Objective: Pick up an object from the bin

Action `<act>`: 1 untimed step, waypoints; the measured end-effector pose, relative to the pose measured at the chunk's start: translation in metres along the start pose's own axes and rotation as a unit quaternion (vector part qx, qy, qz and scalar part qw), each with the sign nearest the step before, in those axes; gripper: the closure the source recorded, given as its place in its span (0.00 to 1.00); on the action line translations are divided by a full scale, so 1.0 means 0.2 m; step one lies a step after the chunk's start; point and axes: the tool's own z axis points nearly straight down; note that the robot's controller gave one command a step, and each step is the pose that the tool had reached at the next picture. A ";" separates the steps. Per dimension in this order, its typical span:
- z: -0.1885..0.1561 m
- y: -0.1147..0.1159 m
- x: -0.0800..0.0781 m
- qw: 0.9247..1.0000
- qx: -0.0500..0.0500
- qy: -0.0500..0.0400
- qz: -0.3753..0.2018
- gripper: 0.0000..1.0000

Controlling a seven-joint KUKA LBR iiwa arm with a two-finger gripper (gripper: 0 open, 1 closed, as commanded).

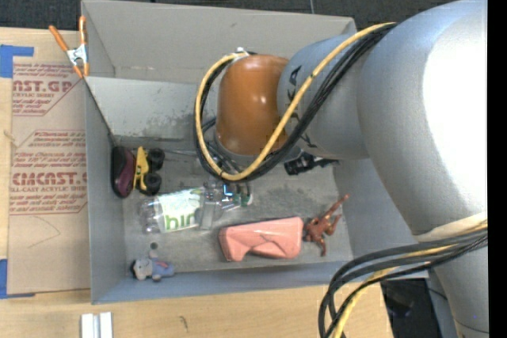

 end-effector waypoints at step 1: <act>0.07 -0.02 0.16 0.999 0.002 0.002 -0.035 0.00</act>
Offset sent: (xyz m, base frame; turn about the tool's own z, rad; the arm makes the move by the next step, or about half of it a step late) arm -0.0112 0.0343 -0.0339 -0.1046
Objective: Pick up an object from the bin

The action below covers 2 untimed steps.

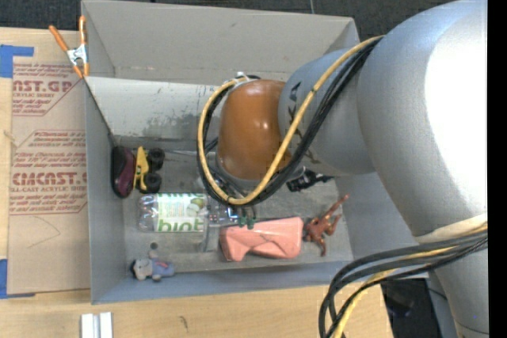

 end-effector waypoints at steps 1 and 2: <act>0.10 0.19 -0.10 1.000 -0.001 -0.001 -0.018 1.00; 0.10 0.19 -0.10 1.000 -0.001 -0.001 -0.018 1.00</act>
Offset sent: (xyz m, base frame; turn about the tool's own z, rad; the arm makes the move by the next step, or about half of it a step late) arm 0.0000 0.0000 0.0000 0.0000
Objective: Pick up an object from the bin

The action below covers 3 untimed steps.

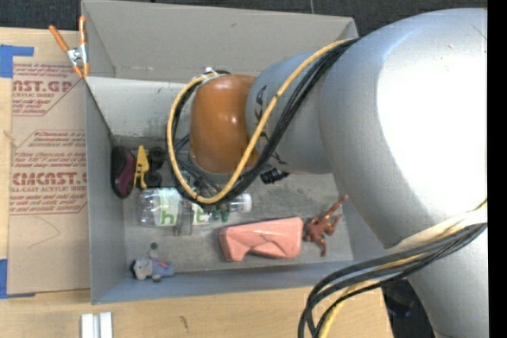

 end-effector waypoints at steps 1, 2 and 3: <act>-0.45 -0.08 -0.06 1.000 0.000 -0.001 0.018 1.00; -0.45 -0.08 -0.06 1.000 0.000 -0.001 0.017 1.00; -0.70 -0.06 -0.07 1.000 0.001 0.002 0.022 1.00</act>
Offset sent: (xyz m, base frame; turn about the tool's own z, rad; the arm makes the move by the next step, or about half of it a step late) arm 0.0000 0.0000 0.0000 0.0000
